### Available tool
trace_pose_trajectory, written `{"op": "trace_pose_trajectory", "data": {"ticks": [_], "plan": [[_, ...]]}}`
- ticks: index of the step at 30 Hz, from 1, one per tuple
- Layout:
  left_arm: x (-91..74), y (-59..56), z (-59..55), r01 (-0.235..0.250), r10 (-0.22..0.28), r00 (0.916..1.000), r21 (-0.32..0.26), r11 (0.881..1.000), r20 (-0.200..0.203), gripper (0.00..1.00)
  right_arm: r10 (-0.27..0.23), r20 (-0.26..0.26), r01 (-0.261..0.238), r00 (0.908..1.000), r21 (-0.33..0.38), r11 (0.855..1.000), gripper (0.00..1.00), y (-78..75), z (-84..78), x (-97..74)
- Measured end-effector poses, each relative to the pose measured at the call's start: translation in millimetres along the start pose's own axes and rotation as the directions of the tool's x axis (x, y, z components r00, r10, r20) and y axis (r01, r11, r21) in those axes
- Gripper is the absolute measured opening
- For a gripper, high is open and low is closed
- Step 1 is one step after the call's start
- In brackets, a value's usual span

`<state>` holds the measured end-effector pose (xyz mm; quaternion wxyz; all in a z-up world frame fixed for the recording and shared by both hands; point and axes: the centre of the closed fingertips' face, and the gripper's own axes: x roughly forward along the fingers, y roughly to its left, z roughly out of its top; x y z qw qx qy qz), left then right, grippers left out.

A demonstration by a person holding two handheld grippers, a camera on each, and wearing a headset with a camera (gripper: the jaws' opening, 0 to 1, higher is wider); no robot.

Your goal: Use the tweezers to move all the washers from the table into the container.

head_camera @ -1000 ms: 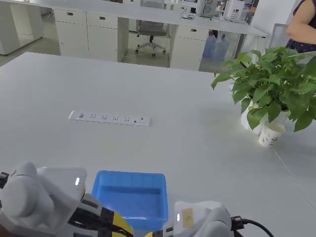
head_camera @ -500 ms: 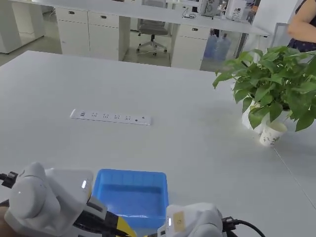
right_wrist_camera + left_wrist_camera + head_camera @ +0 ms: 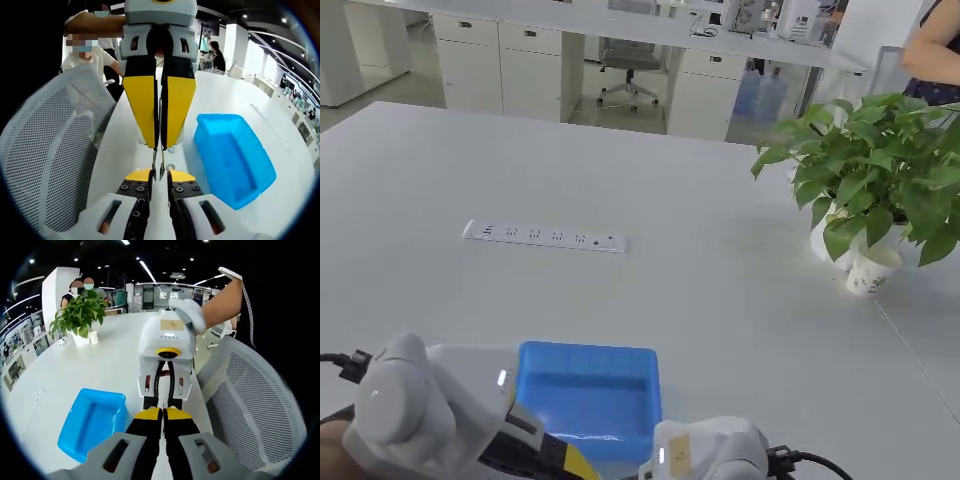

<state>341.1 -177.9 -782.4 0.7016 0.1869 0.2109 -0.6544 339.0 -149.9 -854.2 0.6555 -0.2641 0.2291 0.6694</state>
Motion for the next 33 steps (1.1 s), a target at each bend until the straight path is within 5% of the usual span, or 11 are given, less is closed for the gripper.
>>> {"op": "trace_pose_trajectory", "data": {"ticks": [33], "plan": [[2.9,18.2,20.0,0.053,-0.054,0.9985,0.049,0.997,0.014,0.04,-0.069,0.039,0.067,0.9969,0.039,0.997,0.11,-20.0,5.5,-17.3]]}}
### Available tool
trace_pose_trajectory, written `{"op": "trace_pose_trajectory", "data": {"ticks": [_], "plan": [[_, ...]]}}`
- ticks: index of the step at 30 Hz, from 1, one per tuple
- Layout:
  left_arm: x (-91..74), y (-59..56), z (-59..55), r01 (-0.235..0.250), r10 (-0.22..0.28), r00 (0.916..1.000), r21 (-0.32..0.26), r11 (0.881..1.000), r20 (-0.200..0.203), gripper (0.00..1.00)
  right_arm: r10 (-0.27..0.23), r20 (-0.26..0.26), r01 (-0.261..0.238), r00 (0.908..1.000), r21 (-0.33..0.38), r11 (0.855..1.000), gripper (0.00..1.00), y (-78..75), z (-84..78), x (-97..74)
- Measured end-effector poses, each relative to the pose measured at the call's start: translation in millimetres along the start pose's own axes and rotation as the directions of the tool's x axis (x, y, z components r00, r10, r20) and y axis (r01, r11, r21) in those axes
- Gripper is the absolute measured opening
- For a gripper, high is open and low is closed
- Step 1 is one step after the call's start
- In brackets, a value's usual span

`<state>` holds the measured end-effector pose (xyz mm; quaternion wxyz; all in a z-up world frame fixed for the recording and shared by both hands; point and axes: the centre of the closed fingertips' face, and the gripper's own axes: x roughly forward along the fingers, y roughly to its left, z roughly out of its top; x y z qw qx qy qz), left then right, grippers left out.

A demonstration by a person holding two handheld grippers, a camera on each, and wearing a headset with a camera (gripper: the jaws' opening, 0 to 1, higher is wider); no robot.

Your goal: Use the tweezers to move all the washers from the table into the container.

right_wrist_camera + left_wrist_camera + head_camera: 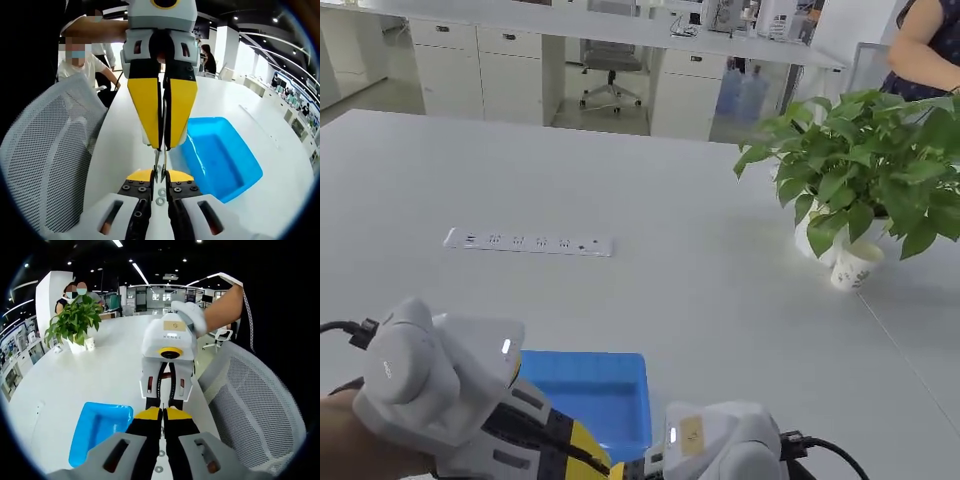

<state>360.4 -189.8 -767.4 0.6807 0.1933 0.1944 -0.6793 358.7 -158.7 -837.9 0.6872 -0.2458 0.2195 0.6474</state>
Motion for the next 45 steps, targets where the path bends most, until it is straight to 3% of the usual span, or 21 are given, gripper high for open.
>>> {"op": "trace_pose_trajectory", "data": {"ticks": [18,45], "plan": [[6.5,-3.1,3.1,0.052,-0.053,0.9978,0.029,0.998,0.040,0.04,-0.059,0.013,0.059,0.9982,-0.012,0.998,0.11,0.6,-5.5,-0.4],[23.8,-3.7,0.4,0.100,-0.101,0.9940,0.031,0.994,0.042,0.04,-0.096,-0.013,0.096,0.9953,-0.003,0.995,0.11,-1.5,-24.2,-4.8]]}}
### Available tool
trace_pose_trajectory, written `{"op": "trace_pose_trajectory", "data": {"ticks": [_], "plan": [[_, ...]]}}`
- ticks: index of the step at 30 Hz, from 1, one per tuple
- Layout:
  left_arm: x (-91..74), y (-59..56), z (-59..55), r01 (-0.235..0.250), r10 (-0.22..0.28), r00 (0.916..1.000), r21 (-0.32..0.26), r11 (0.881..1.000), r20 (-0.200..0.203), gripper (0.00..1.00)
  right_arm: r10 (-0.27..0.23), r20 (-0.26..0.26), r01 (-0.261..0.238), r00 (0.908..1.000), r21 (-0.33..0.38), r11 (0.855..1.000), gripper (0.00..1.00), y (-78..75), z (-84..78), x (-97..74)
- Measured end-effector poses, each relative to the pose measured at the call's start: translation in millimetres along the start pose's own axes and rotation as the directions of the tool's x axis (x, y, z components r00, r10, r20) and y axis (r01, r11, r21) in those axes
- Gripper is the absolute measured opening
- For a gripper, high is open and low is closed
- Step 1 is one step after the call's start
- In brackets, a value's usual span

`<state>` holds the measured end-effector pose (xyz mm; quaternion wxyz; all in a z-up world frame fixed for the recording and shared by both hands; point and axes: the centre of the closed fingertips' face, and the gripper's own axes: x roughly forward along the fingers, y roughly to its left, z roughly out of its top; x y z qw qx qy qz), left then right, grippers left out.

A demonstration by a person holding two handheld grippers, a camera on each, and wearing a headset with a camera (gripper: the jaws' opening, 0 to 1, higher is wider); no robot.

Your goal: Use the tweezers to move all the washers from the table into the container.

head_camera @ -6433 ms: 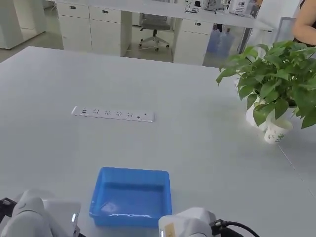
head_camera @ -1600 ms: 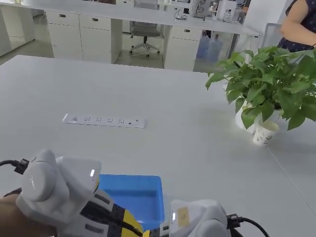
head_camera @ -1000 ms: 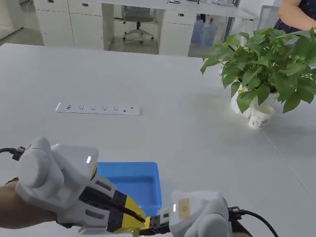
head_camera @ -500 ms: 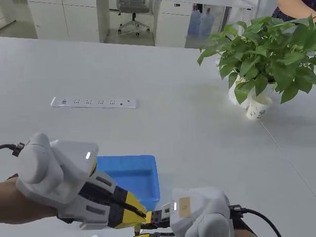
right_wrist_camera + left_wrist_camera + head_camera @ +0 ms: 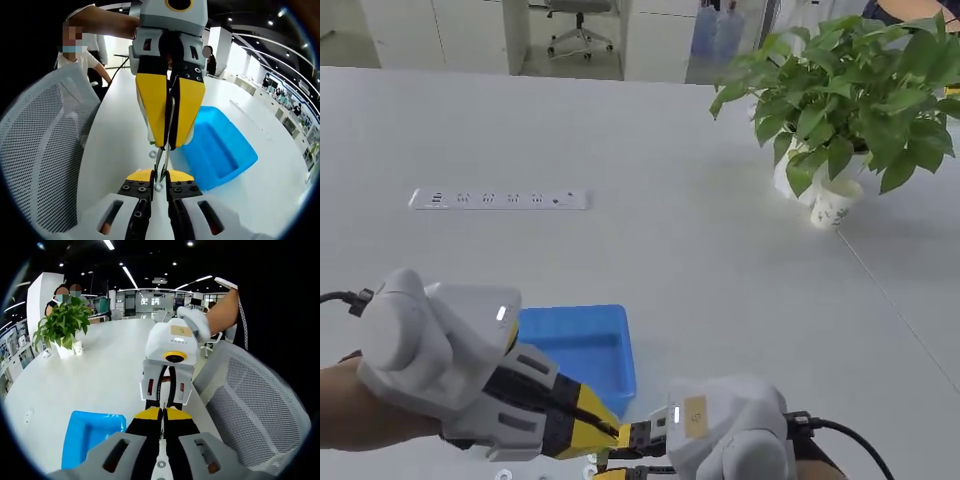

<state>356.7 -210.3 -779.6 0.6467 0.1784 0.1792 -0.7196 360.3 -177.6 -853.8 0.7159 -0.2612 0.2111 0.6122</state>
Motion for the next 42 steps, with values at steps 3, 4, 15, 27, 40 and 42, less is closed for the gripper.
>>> {"op": "trace_pose_trajectory", "data": {"ticks": [3,4,15,27,40,42], "plan": [[1.6,0.1,-0.6,0.003,-0.003,1.0000,-0.005,1.000,0.000,0.04,0.000,-0.002,0.000,1.0000,0.006,1.000,0.11,0.5,-1.5,-0.3],[2.1,-0.1,-0.8,0.006,-0.006,1.0000,-0.007,1.000,0.000,0.04,0.000,-0.004,0.000,1.0000,0.005,1.000,0.11,0.6,-2.0,-0.3],[8.2,-2.1,-3.8,0.022,-0.022,0.9997,-0.011,1.000,-0.005,0.04,0.004,-0.013,-0.004,0.9999,0.022,1.000,0.11,3.3,-9.1,-0.3],[9.2,-1.3,-5.2,0.026,-0.027,0.9996,-0.013,1.000,-0.012,0.04,0.006,-0.014,-0.005,0.9999,0.026,1.000,0.12,2.7,-9.8,1.4],[10.0,-1.4,-6.7,0.027,-0.027,0.9996,-0.015,1.000,-0.011,0.04,0.009,-0.017,-0.009,0.9998,0.024,1.000,0.14,1.7,-11.1,2.8],[9.9,-1.4,-6.8,0.027,-0.027,0.9996,-0.016,1.000,-0.011,0.04,0.009,-0.017,-0.009,0.9998,0.025,1.000,0.14,1.6,-10.8,2.8]]}}
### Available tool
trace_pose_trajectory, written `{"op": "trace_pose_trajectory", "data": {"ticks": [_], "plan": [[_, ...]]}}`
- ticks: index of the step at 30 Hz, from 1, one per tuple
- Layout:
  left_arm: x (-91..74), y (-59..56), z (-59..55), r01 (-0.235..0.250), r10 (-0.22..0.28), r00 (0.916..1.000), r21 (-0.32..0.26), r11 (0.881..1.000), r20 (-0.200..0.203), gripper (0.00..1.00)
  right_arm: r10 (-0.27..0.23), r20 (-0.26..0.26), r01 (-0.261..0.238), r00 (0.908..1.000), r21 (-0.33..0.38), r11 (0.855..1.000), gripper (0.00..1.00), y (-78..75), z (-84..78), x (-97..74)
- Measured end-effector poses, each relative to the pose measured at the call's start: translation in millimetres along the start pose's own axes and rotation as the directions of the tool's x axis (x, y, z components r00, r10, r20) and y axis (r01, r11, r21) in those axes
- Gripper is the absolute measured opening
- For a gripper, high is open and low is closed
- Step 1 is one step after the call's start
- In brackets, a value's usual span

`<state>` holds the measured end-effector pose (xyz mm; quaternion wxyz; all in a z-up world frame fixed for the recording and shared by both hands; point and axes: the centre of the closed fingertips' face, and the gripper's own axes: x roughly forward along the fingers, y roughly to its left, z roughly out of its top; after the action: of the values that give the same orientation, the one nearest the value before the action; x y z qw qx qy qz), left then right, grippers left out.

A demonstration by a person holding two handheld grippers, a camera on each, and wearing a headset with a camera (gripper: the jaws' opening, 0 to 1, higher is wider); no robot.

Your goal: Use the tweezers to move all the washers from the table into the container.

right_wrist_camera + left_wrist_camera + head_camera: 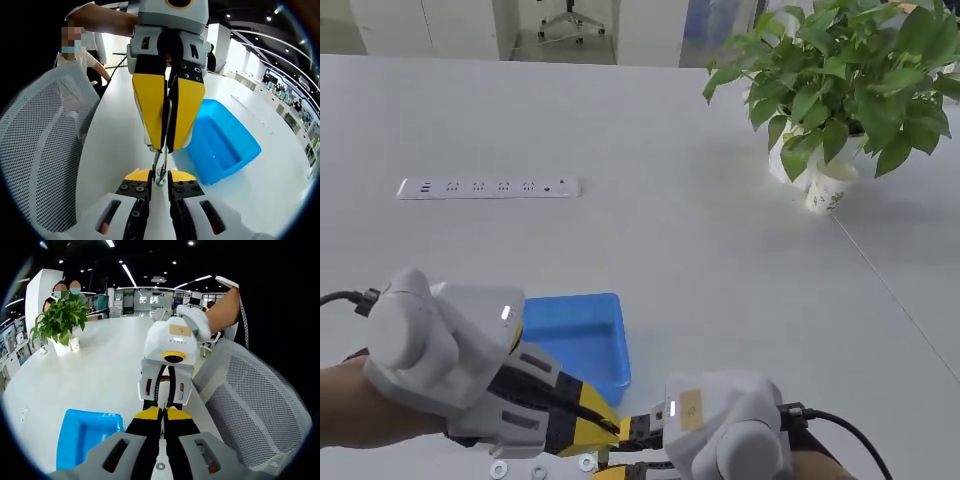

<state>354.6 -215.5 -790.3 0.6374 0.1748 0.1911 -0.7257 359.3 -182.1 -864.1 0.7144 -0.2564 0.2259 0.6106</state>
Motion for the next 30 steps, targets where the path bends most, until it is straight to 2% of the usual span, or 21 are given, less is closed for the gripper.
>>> {"op": "trace_pose_trajectory", "data": {"ticks": [30], "plan": [[-0.3,3.7,-2.2,0.000,0.000,1.0000,0.000,1.000,-0.005,0.04,-0.003,-0.001,0.003,1.0000,0.000,1.000,0.14,-2.5,-0.9,3.8]]}}
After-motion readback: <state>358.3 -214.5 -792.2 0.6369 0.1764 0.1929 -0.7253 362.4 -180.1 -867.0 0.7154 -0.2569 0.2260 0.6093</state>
